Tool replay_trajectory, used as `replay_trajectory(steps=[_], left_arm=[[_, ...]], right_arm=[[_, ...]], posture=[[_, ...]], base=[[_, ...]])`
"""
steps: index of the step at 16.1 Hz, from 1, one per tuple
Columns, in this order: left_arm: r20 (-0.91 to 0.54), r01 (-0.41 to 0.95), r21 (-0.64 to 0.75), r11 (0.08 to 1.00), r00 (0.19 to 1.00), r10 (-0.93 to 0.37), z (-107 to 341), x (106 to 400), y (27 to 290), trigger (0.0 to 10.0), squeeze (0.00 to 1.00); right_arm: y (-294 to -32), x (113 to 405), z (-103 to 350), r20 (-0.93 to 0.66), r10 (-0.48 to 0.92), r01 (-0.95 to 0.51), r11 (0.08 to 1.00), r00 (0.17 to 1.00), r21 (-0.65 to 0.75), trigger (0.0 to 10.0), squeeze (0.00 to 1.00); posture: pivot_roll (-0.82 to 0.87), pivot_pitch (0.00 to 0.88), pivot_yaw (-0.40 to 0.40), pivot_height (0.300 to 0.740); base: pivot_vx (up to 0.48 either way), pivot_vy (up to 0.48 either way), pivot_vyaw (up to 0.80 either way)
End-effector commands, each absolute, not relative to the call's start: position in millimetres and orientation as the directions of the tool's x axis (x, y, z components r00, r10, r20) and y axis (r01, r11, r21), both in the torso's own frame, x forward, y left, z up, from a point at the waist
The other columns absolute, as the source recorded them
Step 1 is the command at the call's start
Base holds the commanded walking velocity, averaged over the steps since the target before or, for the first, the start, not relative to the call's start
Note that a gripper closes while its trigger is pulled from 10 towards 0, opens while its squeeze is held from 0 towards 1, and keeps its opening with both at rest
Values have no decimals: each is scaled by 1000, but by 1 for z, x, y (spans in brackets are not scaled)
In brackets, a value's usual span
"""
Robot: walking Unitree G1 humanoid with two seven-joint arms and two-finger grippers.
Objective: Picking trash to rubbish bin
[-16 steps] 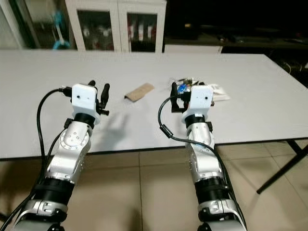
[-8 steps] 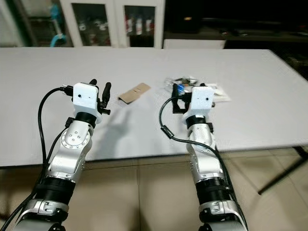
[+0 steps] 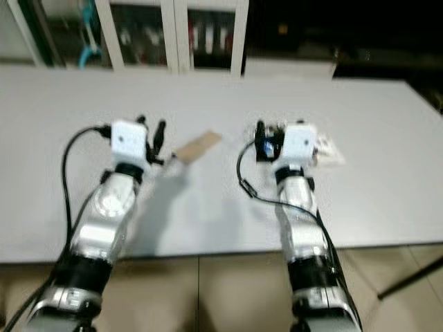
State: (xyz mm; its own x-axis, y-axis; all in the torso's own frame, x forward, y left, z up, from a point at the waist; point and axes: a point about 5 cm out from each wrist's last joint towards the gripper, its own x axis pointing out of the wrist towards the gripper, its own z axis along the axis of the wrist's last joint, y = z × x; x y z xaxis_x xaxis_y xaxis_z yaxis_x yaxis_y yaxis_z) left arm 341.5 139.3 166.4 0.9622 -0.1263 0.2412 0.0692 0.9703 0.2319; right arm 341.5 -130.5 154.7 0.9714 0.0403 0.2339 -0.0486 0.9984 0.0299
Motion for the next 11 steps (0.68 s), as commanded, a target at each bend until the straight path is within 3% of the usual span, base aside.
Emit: replay_trajectory(steps=[1, 11], left_arm=[[239, 53, 230, 972, 965, -109, 167, 341, 145, 10000, 0], [242, 54, 226, 973, 964, -110, 168, 341, 143, 10000, 0]], right_arm=[[-124, 342, 158, 241, 57, -68, 997, 969, 37, 10000, 0], [-124, 342, 158, 241, 62, -73, 997, 969, 36, 10000, 0]], posture=[[-2, 12, -55, 740], [-3, 15, -54, 740]], base=[[296, 0, 0], [291, 0, 0]])
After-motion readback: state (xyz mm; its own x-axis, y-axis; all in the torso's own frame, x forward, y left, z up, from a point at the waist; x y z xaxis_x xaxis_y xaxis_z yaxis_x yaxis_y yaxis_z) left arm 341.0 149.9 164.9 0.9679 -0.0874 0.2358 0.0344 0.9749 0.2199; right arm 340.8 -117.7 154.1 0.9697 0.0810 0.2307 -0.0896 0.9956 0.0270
